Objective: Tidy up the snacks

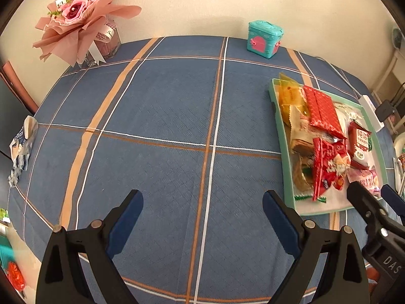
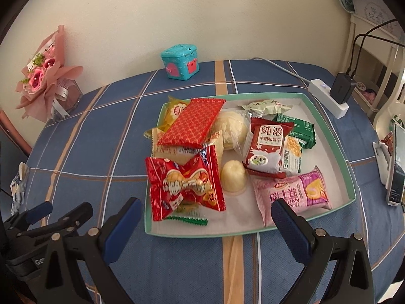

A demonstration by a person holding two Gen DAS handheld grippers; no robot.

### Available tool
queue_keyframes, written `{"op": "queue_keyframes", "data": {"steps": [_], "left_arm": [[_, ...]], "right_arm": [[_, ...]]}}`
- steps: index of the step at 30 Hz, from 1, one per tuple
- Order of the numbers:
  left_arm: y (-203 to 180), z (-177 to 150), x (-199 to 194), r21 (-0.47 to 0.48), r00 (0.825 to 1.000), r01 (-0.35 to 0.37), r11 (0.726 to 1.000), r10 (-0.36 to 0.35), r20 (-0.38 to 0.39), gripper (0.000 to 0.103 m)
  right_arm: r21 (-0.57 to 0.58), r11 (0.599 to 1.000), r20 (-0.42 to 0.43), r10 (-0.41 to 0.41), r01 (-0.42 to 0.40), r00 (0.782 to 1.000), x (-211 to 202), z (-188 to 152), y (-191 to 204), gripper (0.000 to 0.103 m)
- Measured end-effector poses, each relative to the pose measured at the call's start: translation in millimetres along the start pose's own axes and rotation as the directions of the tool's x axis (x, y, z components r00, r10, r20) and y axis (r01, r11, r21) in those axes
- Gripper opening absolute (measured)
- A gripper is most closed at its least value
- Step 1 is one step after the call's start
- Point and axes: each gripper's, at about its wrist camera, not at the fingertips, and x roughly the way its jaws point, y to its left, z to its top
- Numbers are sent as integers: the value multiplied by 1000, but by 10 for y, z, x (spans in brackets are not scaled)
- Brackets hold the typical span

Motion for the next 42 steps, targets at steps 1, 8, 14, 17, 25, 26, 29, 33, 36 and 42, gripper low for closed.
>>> {"op": "queue_keyframes", "data": {"steps": [1, 8, 14, 17, 25, 26, 29, 33, 36, 42], "left_arm": [[3, -16, -20, 1, 1000, 1, 1000, -1, 3, 95], [31, -107, -123, 7, 1000, 4, 1000, -4, 16, 95], [49, -204, -179, 22, 1000, -20, 1000, 20, 9, 95], [79, -231, -204, 19, 1000, -14, 1000, 14, 10, 95], [160, -266, -296, -2, 1000, 1, 1000, -1, 22, 95], [164, -270, -305, 0, 1000, 0, 1000, 0, 22, 95], [170, -273, -328, 2, 1000, -2, 1000, 2, 22, 95], [176, -274, -357, 5, 1000, 0, 1000, 0, 30, 95], [178, -267, -369, 7, 999, -2, 1000, 2, 36, 95], [167, -256, -380, 15, 999, -5, 1000, 4, 45, 95]], "right_arm": [[-4, 1000, 1, -1, 1, 1000, -21, -26, 5, 103], [-14, 1000, 0, -2, 2, 1000, -112, -155, 26, 103], [-14, 1000, 4, -10, 10, 1000, -180, -225, 10, 103], [-16, 1000, 3, -18, 18, 1000, -212, -264, 6, 103], [8, 1000, 22, -19, 19, 1000, -317, -306, -48, 103], [9, 1000, 25, -20, 19, 999, -329, -306, -51, 103], [9, 1000, 34, -18, 17, 999, -359, -304, -54, 103], [7, 1000, 48, -17, 17, 999, -396, -290, -51, 103], [5, 1000, 54, -14, 14, 998, -413, -281, -44, 103], [-5, 1000, 60, -12, 12, 998, -425, -262, -28, 103]]}}
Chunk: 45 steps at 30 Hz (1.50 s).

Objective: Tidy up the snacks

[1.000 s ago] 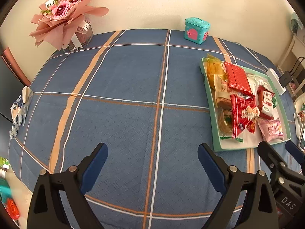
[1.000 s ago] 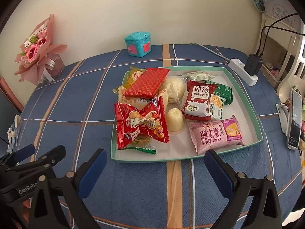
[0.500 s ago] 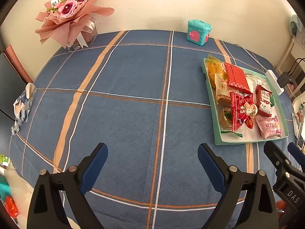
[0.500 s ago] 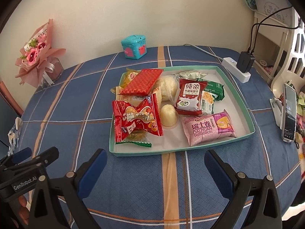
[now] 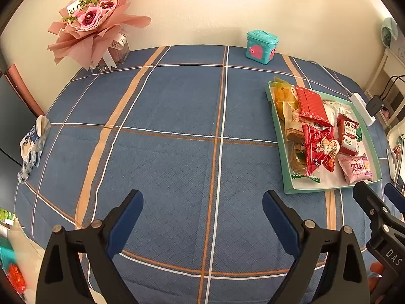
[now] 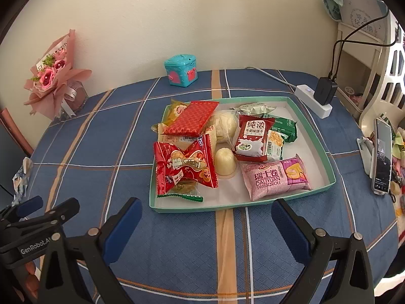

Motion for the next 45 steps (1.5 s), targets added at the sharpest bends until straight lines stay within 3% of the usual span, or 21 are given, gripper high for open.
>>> {"op": "queue_keyframes", "data": {"steps": [45], "left_arm": [[27, -5, 20, 6, 1000, -13, 1000, 13, 1, 95]], "right_arm": [[1, 1000, -17, -5, 5, 1000, 67, -8, -9, 103]]}}
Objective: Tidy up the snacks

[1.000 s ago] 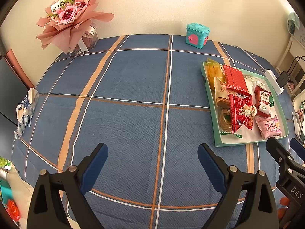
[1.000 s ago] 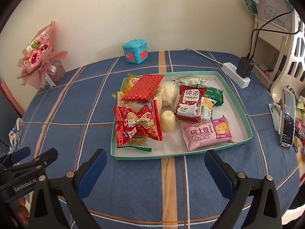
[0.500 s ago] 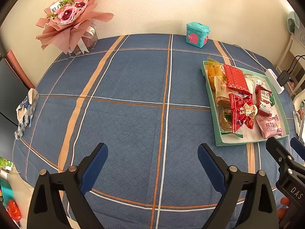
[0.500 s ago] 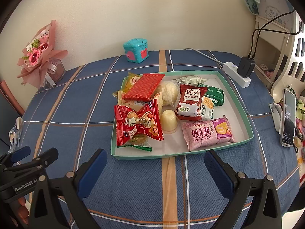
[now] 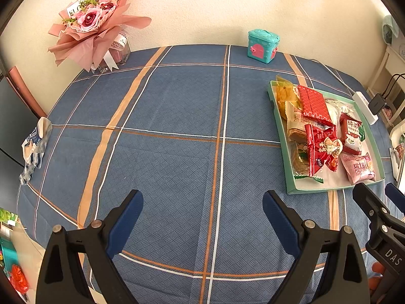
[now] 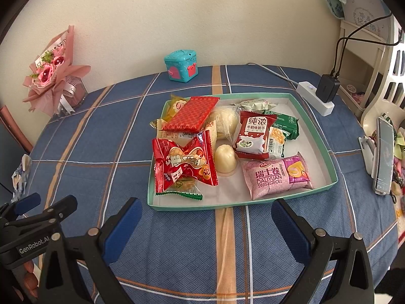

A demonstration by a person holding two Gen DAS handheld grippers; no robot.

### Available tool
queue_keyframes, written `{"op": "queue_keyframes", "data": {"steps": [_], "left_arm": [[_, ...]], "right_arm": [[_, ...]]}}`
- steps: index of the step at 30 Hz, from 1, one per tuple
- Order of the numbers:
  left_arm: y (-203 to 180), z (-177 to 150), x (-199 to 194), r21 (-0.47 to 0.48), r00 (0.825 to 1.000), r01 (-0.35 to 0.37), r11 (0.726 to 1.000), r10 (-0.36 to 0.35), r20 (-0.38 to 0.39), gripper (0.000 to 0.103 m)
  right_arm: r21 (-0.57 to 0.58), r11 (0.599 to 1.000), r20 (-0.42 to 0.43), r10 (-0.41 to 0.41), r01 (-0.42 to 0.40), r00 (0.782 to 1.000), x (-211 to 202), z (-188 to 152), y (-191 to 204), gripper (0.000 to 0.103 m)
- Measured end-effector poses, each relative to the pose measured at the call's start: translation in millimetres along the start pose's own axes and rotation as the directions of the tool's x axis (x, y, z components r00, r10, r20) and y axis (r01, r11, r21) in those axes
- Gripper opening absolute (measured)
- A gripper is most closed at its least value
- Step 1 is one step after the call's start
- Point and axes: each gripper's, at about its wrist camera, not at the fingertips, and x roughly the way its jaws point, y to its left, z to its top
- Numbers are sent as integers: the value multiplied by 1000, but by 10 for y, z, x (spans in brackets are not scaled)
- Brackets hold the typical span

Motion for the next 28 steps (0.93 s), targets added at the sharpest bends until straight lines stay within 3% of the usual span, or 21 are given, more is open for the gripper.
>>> {"op": "queue_keyframes", "data": {"steps": [28], "left_arm": [[22, 0, -21, -8, 1000, -3, 1000, 4, 14, 95]], "right_arm": [[-3, 1000, -4, 3, -3, 1000, 10, -7, -28, 103]]}}
